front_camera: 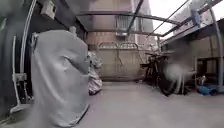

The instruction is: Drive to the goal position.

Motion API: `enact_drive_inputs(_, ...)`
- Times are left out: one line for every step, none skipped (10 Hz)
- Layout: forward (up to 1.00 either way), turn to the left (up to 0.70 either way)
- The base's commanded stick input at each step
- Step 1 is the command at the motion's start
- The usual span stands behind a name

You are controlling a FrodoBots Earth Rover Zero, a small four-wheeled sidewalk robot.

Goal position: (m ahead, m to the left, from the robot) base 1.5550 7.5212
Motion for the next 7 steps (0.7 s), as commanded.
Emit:
enact_drive_inputs(0.0, -0.45)
enact_drive_inputs(0.0, -0.45)
enact_drive_inputs(-0.7, -0.27)
enact_drive_inputs(-0.7, -0.27)
enact_drive_inputs(-0.7, -0.27)
enact_drive_inputs(-0.7, -0.27)
enact_drive_inputs(-0.7, -0.27)
